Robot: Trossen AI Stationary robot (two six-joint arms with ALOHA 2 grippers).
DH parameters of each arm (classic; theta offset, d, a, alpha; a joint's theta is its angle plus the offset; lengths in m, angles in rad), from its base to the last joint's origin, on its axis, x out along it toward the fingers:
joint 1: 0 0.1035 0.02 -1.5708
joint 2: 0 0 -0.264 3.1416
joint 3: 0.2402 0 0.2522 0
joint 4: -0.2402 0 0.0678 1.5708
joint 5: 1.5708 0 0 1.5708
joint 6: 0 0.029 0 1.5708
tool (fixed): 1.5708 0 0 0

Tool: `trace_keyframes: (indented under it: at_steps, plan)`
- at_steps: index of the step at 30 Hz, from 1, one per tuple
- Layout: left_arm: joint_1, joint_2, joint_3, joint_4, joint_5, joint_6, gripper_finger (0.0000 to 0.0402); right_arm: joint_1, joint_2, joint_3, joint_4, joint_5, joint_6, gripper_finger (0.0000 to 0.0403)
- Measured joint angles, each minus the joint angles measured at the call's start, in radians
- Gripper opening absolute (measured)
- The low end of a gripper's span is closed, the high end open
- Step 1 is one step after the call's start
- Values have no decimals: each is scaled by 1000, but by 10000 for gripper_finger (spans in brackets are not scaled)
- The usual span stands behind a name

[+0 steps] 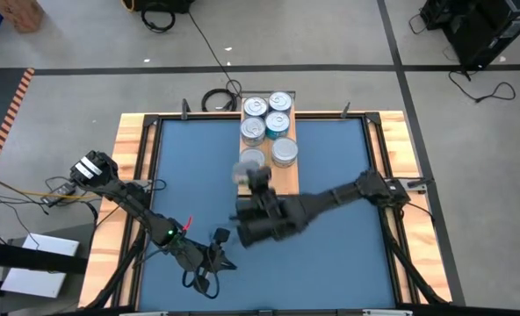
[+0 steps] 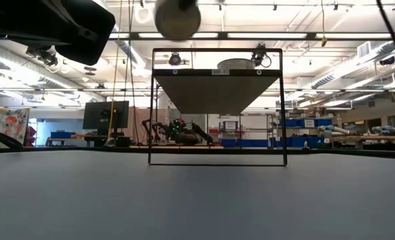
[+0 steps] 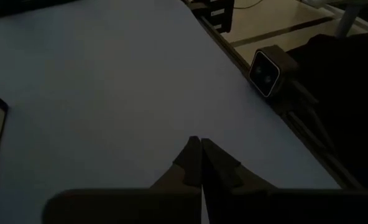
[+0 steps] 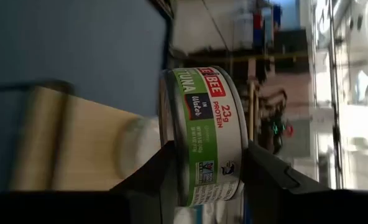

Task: Stack canned seafood by type on shelf
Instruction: Stack the green tuna can on top of the other green tuna can on the shelf

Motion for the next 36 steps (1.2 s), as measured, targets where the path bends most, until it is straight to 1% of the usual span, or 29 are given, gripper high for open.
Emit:
trace_keyframes:
  at_steps: [5, 8, 10, 15, 23, 27, 34, 36]
  plan:
    - [0, 0, 0, -1, 0, 1, 1, -118, 0, -21, 6, -4, -40, 140]
    - [0, 0, 0, -2, 0, 1, 1, -165, 3, -21, 27, -60, -60, 140]
    - [0, 0, 0, -2, 0, 2, 1, -183, 6, -21, 34, -70, -74, 140]
    - [0, 0, 0, -2, 0, 2, 1, -214, 9, -21, 39, -115, -93, 140]
    - [0, 0, 0, -1, 0, 2, 1, -230, 9, -21, 33, -154, -99, 140]
    - [0, 0, 0, -1, 0, 2, 1, -237, 9, -21, 29, -202, -114, 140]
    - [0, 0, 0, -1, -8, 2, 1, -255, 9, -21, 19, -230, -115, 140]
    - [0, 0, 0, -1, -9, 2, 1, -256, 8, -21, 17, -245, -114, 152]
